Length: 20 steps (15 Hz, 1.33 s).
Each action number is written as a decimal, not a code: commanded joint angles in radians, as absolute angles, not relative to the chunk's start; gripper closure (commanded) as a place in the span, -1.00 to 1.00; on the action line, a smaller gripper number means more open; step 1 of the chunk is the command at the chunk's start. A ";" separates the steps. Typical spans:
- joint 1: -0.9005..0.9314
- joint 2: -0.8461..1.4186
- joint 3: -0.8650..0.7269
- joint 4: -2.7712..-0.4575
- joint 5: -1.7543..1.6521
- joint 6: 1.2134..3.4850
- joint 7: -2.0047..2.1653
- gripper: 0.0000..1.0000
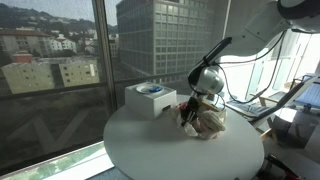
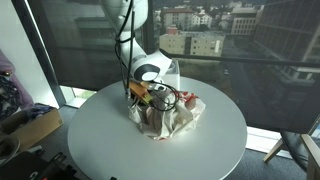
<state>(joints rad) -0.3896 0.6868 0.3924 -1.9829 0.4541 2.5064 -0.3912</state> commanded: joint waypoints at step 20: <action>-0.082 0.569 0.195 -2.100 0.388 2.769 -0.235 -1.00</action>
